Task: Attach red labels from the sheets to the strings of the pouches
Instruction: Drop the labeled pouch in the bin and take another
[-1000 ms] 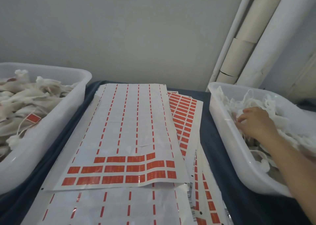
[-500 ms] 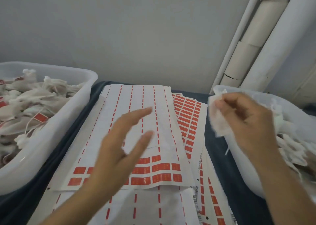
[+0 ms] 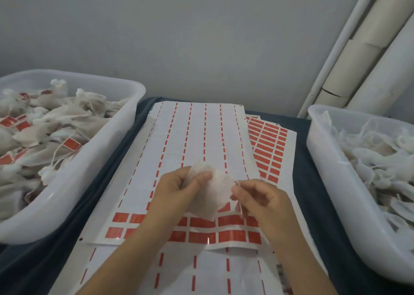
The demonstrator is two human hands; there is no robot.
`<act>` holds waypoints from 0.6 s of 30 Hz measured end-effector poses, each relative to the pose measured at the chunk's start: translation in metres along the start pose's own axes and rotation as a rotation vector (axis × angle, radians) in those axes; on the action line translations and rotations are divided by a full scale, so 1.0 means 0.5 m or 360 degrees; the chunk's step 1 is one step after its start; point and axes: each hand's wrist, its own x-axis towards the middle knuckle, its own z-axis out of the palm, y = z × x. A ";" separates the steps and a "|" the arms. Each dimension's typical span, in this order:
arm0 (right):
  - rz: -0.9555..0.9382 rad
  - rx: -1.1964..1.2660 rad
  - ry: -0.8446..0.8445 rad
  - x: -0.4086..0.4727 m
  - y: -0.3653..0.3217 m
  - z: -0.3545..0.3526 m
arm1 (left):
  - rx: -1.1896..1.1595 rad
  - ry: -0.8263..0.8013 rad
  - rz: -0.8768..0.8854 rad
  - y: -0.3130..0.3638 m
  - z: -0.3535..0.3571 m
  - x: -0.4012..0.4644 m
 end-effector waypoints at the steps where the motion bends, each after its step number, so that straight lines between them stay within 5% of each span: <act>1: -0.0003 -0.0028 0.0023 -0.001 0.003 -0.002 | -0.0005 0.0003 0.0005 -0.001 0.001 -0.001; 12: -0.0252 -0.0102 0.0163 -0.014 -0.005 0.013 | 0.0013 -0.0274 0.0135 0.010 0.013 -0.019; 18: 0.0018 0.0566 0.0270 -0.013 -0.009 -0.012 | -0.0090 -0.0308 0.0139 0.009 0.004 -0.015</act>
